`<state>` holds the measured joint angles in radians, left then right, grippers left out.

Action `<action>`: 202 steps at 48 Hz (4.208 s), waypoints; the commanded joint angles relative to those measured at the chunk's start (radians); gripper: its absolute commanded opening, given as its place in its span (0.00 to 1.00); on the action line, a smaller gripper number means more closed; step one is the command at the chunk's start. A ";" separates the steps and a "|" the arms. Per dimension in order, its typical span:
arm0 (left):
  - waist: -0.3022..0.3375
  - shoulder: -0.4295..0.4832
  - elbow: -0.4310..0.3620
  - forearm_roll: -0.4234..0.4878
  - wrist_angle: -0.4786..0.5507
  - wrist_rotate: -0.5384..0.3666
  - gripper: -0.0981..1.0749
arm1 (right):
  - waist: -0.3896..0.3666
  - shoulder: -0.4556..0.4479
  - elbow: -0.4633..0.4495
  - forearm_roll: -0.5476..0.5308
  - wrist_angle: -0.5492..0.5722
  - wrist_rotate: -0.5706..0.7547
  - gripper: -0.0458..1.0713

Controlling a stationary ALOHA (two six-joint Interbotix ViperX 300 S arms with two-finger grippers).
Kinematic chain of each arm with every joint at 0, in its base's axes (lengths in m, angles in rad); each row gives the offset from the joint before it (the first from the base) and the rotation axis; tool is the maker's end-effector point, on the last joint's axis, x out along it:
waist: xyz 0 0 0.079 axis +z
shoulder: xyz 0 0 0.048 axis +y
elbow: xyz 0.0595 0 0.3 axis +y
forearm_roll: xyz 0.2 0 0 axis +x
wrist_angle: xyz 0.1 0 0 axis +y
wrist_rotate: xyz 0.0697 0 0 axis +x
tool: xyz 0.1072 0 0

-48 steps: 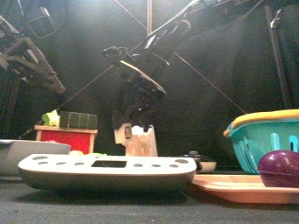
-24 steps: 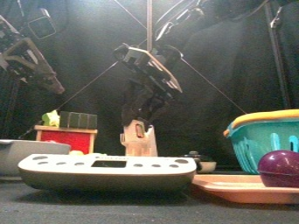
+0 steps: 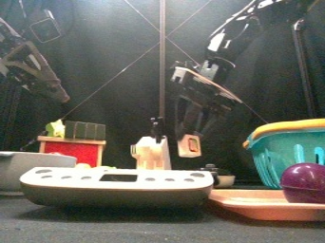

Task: Drop sushi piece in basket

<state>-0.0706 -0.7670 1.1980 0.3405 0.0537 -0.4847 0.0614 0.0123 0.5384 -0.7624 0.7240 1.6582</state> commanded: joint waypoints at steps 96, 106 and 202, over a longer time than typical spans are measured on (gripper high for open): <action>0.002 0.002 -0.008 -0.002 -0.003 0.000 0.81 | -0.012 -0.506 0.238 -0.160 0.385 0.356 0.72; 0.002 0.002 -0.008 -0.002 -0.003 0.002 0.81 | -0.038 -0.658 0.342 -0.104 0.548 0.357 0.72; 0.021 0.002 -0.005 -0.002 -0.003 0.003 0.81 | -0.434 -0.364 0.380 -0.101 -0.067 0.304 0.90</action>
<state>-0.0522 -0.7685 1.2057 0.3405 0.0537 -0.4817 -0.3835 -0.3405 0.9572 -0.8636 0.6121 1.9650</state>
